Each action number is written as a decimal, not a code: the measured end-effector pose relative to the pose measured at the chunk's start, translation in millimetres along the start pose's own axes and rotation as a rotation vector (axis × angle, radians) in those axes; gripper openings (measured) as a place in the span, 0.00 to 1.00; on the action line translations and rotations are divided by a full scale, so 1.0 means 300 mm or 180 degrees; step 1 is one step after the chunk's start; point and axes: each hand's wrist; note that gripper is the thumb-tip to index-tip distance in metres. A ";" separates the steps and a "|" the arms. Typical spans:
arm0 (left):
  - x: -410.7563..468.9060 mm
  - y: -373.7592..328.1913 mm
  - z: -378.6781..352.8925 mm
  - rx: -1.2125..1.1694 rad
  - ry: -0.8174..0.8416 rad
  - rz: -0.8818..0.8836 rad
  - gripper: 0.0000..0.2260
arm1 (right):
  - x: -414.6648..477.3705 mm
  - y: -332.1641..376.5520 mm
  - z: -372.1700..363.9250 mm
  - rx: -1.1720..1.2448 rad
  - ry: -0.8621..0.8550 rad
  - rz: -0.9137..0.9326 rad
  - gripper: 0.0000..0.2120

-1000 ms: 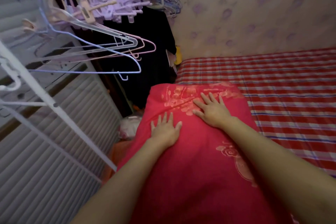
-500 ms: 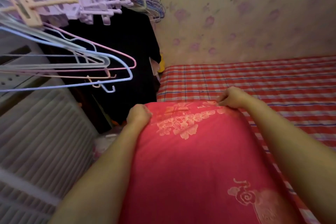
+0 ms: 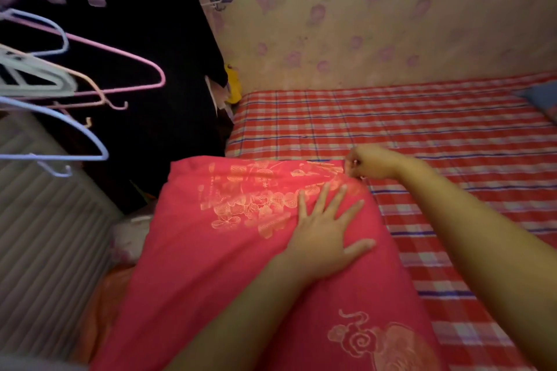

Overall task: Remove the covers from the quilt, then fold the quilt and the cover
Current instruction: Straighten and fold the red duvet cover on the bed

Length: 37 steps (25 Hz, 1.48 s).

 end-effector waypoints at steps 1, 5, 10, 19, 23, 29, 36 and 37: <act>-0.008 0.010 -0.026 0.0158 -0.0084 -0.0083 0.32 | -0.003 -0.003 0.003 -0.0104 -0.0074 0.0095 0.13; -0.025 0.008 -0.079 0.0515 -0.0511 -0.0398 0.32 | -0.023 -0.002 0.034 -0.0440 -0.0738 0.0712 0.04; -0.036 -0.011 -0.120 0.0969 -0.0735 -0.0106 0.41 | 0.021 -0.025 0.046 -0.0565 -0.1151 0.0746 0.03; -0.071 -0.025 -0.209 0.0666 -0.0545 -0.0321 0.37 | -0.020 -0.099 -0.148 0.2030 -0.1668 -0.0105 0.06; -0.067 -0.028 -0.206 0.0741 -0.0646 -0.0332 0.36 | -0.164 -0.166 -0.147 0.2595 -0.0751 0.0145 0.07; -0.072 -0.038 -0.197 0.0885 -0.0726 -0.0398 0.36 | -0.164 -0.150 -0.134 0.2322 -0.0736 0.0411 0.06; -0.082 -0.053 -0.181 0.0895 -0.0710 -0.0336 0.38 | -0.141 -0.128 -0.066 0.1432 -0.0633 0.0639 0.07; -0.083 -0.054 -0.180 0.0876 -0.0709 -0.0319 0.38 | -0.138 -0.134 -0.058 0.1397 -0.0593 0.0644 0.07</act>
Point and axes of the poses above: each hand's wrist, its own x-axis towards the middle knuckle, its own z-axis out of the back of the hand, y = z × x, and after that the axes turned 1 degree about x, right-handed
